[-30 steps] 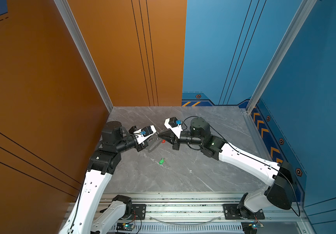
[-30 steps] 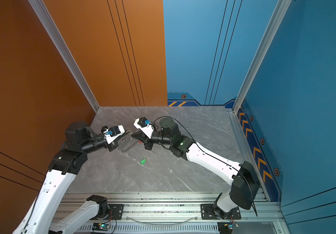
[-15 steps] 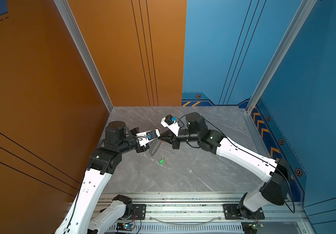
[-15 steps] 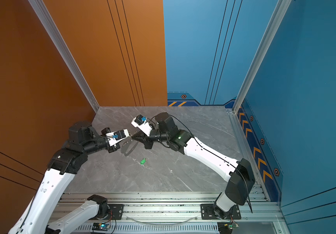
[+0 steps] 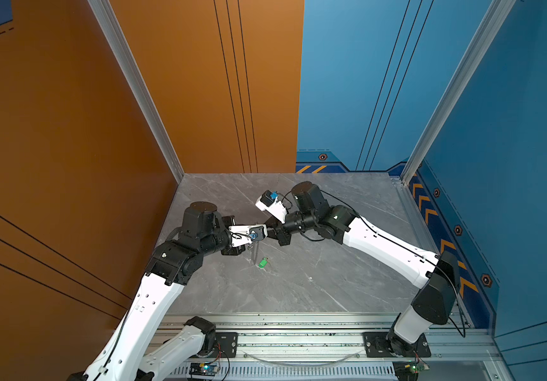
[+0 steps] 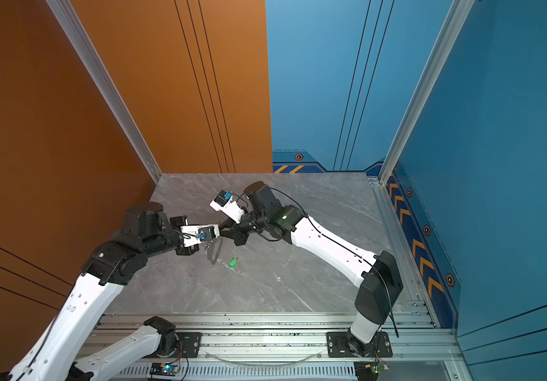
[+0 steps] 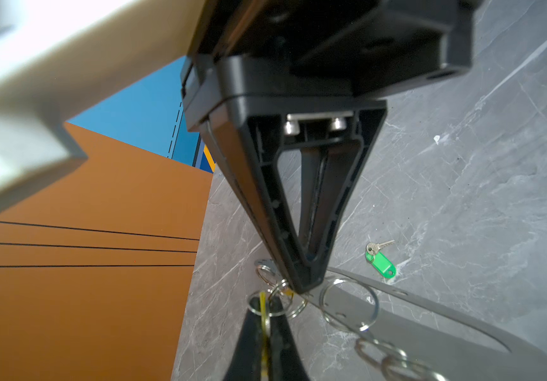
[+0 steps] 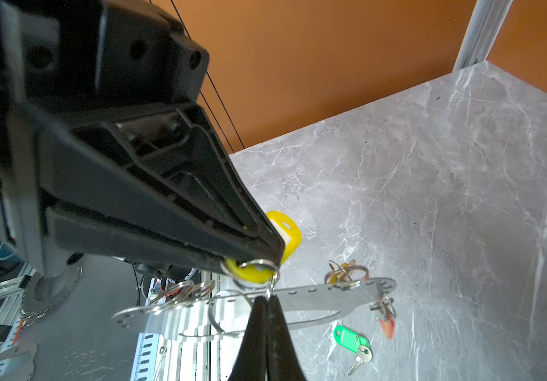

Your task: Remove the keys from the keyring

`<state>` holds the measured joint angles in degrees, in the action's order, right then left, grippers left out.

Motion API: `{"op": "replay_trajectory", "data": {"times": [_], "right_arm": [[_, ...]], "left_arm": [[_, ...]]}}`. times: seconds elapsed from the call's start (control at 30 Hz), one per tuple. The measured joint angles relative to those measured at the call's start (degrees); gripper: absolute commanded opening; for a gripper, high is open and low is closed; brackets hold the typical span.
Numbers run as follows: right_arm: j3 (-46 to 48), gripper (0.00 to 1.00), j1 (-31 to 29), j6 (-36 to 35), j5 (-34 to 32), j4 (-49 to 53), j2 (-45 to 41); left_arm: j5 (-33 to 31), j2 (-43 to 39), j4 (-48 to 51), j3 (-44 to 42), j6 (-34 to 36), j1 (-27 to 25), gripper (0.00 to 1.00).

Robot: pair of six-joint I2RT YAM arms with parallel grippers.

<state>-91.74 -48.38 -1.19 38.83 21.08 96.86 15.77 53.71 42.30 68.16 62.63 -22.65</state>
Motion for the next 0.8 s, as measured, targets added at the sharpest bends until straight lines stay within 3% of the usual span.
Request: {"op": "replay_trajectory", "data": {"times": [0.33,0.8], "right_arm": [[-1.46,0.01,0.0,1.68,0.5,3.06,1.25],[-2.47,0.03,0.07,1.49,0.15,6.6,1.27]], "left_arm": [[-3.67,0.44,1.55,-0.09,2.47,-2.56,0.0],[-2.29,0.63,1.73,-0.7,2.45,-2.49,0.0]]}}
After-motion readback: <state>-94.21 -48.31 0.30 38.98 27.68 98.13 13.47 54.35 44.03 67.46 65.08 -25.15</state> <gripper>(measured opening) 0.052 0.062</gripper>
